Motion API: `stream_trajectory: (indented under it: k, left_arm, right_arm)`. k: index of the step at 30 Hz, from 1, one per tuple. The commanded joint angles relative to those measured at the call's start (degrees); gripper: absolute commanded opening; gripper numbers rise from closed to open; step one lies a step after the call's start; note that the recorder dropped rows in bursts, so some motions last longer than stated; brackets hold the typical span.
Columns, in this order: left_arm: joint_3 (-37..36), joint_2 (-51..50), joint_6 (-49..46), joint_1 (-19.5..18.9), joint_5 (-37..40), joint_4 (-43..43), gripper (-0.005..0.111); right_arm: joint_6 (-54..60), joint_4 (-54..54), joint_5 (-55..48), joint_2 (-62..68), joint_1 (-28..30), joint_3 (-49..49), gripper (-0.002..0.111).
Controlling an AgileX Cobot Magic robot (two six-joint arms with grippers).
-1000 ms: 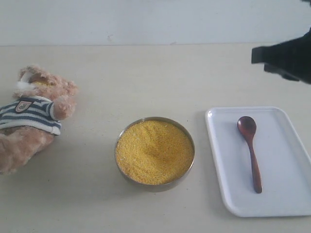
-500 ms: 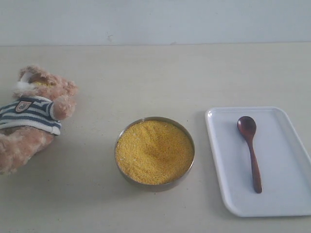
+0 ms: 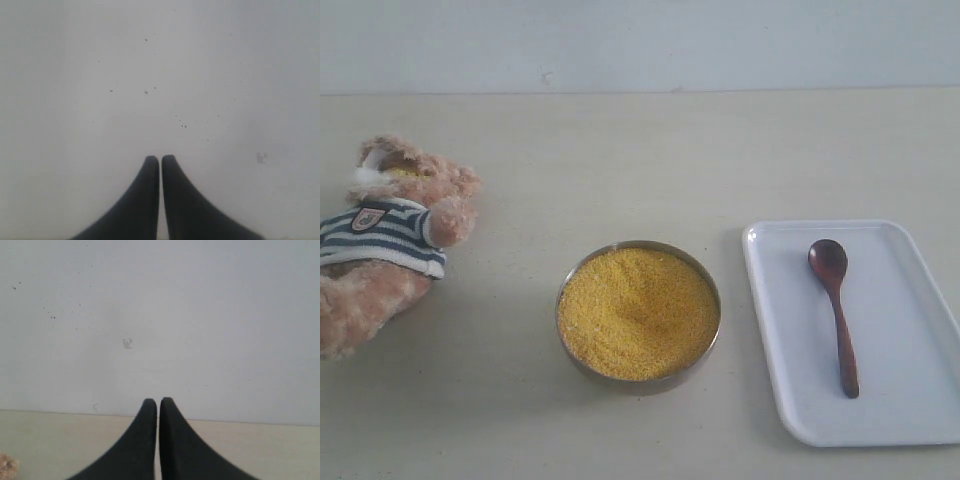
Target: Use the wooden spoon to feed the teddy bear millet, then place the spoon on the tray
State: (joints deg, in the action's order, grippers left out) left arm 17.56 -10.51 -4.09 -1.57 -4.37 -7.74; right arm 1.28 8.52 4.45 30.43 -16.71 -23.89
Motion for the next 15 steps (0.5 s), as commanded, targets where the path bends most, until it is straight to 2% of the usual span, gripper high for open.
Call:
stream_trajectory:
  k: [1, 11, 15]
  left_arm:
    - [-0.2, 0.4, -0.4, -0.1, 0.4, 0.1, 0.004]
    - [-0.2, 0.4, -1.4, -0.1, 0.4, 0.3, 0.004]
    - [-1.9, 1.6, -7.0, -0.1, 8.3, 0.7, 0.004]
  right_arm:
    - [0.4, -0.1, 0.4, -0.5, 0.0, 0.3, 0.001]
    - [0.4, -0.1, 0.4, -0.5, 0.0, 0.3, 0.001]
    - [0.4, -0.1, 0.4, -0.5, 0.0, 0.3, 0.001]
